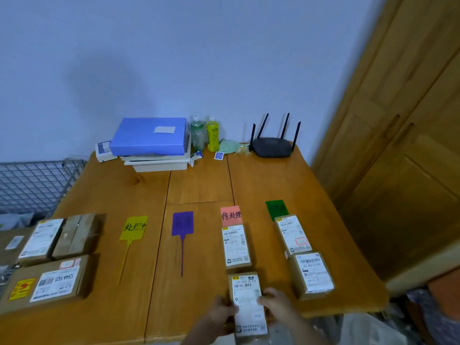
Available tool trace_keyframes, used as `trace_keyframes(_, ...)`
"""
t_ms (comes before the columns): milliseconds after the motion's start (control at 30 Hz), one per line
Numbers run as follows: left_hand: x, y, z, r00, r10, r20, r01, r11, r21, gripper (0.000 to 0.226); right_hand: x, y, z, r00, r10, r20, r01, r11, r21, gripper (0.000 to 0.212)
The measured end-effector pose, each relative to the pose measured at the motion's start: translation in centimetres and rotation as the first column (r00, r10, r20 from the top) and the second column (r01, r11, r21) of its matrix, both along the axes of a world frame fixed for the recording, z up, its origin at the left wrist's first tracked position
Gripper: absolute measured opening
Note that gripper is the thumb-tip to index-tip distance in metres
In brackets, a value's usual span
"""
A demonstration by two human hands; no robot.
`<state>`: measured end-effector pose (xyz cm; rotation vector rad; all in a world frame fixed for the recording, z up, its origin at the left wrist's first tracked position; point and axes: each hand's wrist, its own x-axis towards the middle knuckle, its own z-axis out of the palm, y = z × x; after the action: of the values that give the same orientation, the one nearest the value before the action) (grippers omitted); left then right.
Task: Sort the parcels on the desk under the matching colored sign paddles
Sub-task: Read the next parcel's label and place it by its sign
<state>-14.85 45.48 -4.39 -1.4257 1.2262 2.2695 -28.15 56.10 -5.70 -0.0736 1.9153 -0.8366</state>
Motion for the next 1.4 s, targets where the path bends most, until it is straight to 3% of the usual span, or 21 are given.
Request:
trace_keyframes(167, -0.9, -0.1, -1.8, 0.998, 0.036, 0.05, -0.034, 0.999, -0.04, 0.036, -0.4, -0.8, -1.3, 0.996, -0.017, 0.084, 0.017, 1.0, -0.011, 0.03)
trace_keyframes(300, -1.4, -0.1, -2.5, 0.998, 0.024, 0.052, -0.02, 0.997, -0.08, 0.019, -0.8, -1.6, -2.3, 0.988, -0.028, 0.152, 0.028, 1.0, 0.004, 0.034)
trace_keyframes(433, -1.8, -0.6, -3.8, 0.996, 0.045, 0.08, -0.038, 0.996, -0.087, 0.038, -0.9, -2.1, -2.9, 0.988, -0.052, 0.143, 0.053, 0.999, -0.006, 0.043)
trace_keyframes(800, -2.6, -1.9, -4.1, 0.996, 0.075, 0.05, -0.072, 0.995, -0.072, 0.042, -1.1, -3.7, -2.9, 0.996, -0.082, 0.023, 0.083, 0.996, -0.029, 0.048)
trace_keyframes(1067, -2.7, -2.3, -4.4, 0.998, 0.009, 0.056, -0.006, 0.998, -0.064, 0.048, -1.5, -3.9, -3.3, 0.997, -0.062, 0.042, 0.064, 0.996, -0.056, 0.051)
trace_keyframes(1400, -2.3, -3.2, -3.2, 0.971, -0.158, 0.177, 0.193, 0.96, -0.201, 0.053, -1.4, -3.9, -1.5, 0.997, 0.071, -0.038, -0.071, 0.997, -0.019, 0.052)
